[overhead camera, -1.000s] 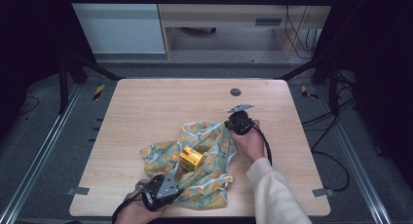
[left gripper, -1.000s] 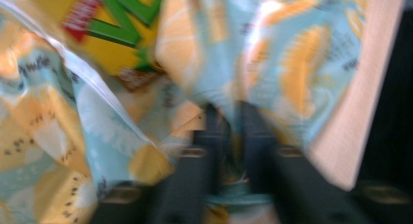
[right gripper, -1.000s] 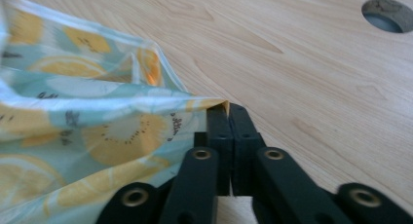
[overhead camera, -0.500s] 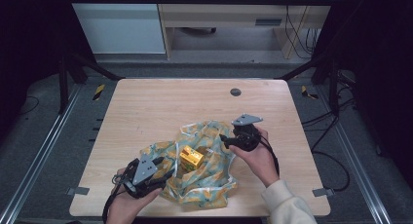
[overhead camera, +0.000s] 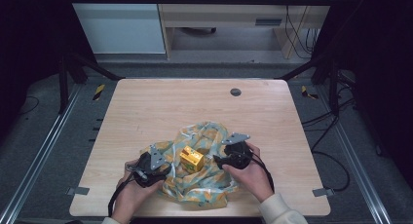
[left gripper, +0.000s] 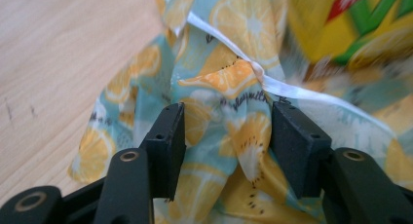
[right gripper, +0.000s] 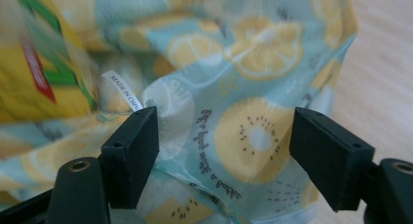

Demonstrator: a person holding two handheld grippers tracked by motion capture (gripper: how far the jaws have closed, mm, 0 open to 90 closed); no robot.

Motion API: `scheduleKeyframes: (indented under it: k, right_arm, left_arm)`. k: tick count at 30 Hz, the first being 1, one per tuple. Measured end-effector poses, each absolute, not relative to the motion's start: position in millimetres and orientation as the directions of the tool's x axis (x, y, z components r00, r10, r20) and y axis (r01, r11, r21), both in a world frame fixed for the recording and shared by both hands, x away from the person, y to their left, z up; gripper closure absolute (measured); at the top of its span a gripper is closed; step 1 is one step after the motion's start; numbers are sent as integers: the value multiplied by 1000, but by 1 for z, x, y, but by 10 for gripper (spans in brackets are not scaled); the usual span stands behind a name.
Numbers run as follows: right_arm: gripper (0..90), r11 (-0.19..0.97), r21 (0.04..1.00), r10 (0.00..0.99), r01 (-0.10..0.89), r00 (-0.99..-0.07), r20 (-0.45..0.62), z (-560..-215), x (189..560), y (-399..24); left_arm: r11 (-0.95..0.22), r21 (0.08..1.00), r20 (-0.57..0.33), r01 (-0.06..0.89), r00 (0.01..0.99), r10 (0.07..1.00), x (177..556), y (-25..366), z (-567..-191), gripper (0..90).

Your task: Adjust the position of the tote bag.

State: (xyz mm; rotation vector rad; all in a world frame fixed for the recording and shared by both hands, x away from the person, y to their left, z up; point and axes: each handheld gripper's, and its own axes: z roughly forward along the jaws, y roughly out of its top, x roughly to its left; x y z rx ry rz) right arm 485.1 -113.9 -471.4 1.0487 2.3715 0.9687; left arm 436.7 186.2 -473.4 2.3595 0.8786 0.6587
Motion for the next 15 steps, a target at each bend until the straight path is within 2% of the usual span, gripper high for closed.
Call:
scheduleKeyframes:
  k: [5, 9, 12, 15]
  right_arm:
    - [284, 533, 669, 755, 519, -648, -99, -484, 483, -119]
    - [285, 522, 670, 761, 527, -643, -88, -486, 481, -127]
    - [248, 495, 694, 764, 522, -642, -61, -479, 476, -132]
    - [197, 465, 728, 773, 503, -632, -57, -469, 471, -139]
  left_arm:
    - [-644, 609, 257, 463, 653, 712, 440, 192, -479, 482]
    - [-637, 613, 247, 467, 653, 716, 438, 196, -480, 467]
    - [-597, 670, 229, 442, 641, 732, 434, 202, -471, 372]
    - [-497, 761, 170, 417, 612, 773, 430, 213, -455, 319]
